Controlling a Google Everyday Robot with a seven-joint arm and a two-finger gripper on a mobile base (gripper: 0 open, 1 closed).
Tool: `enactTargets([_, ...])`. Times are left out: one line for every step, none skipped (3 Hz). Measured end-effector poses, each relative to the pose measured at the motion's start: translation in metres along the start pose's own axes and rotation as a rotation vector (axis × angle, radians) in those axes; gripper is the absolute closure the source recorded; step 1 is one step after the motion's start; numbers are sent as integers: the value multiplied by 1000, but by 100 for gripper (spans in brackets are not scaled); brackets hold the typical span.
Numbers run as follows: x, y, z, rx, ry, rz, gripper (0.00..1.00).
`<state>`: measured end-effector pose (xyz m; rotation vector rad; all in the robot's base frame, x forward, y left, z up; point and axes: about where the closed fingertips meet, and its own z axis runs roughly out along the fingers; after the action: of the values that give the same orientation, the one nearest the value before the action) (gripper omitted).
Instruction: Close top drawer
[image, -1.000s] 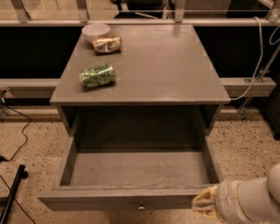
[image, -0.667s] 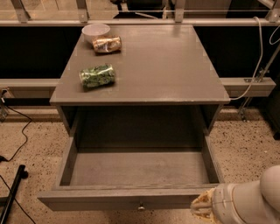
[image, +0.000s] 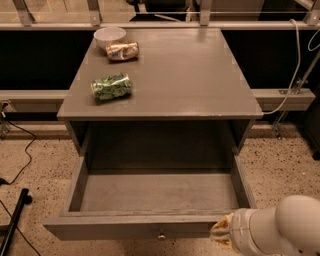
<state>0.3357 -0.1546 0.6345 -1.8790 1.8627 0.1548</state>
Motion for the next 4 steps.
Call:
enactTargets([-9, -15, 9, 85, 19, -2, 100])
enactTargets([-24, -22, 6, 144, 16, -2, 100])
enactTargets([-40, -21, -3, 192, 6, 6, 100])
enactTargets([-46, -17, -11, 213, -6, 74, 100])
